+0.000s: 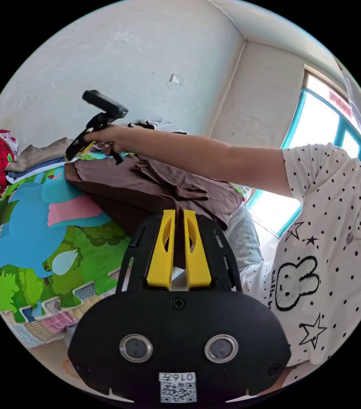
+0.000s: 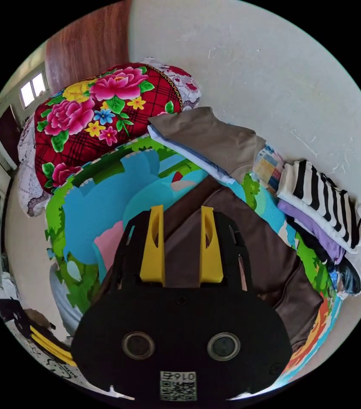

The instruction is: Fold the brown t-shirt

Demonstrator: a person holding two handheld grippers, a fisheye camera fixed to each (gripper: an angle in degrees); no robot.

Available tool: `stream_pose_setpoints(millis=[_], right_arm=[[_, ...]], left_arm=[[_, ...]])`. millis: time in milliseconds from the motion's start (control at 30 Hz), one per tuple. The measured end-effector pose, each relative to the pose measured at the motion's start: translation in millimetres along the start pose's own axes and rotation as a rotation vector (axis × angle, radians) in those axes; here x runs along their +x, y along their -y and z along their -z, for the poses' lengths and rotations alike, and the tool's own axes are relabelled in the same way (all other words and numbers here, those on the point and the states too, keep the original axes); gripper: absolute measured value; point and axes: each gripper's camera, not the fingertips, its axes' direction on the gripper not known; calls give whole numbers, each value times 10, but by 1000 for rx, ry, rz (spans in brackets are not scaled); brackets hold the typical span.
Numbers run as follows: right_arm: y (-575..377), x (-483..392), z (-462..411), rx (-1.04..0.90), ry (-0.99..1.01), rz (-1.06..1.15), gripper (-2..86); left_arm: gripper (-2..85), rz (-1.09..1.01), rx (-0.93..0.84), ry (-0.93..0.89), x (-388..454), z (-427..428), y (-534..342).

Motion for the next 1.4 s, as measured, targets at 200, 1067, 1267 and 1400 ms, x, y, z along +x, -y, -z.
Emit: stream_pose_setpoints(millis=[200,1067,1267,1400], right_arm=[[727,80,-680,-142,-45,-94,131],[1184,1592,-64,-37,-95,33,-3],[677,2567,560,-9,-111,-1,-3],[207,3166,827,-33,-189,-21,-3]], left_arm=[[8,-65,-13,-46,-119,-35,252],[-7,-158,247,-198,-406,1156,2092],[-5,-356,112,-296,280,464,3514],[-3,-433,4,-381,790,-246,4433]])
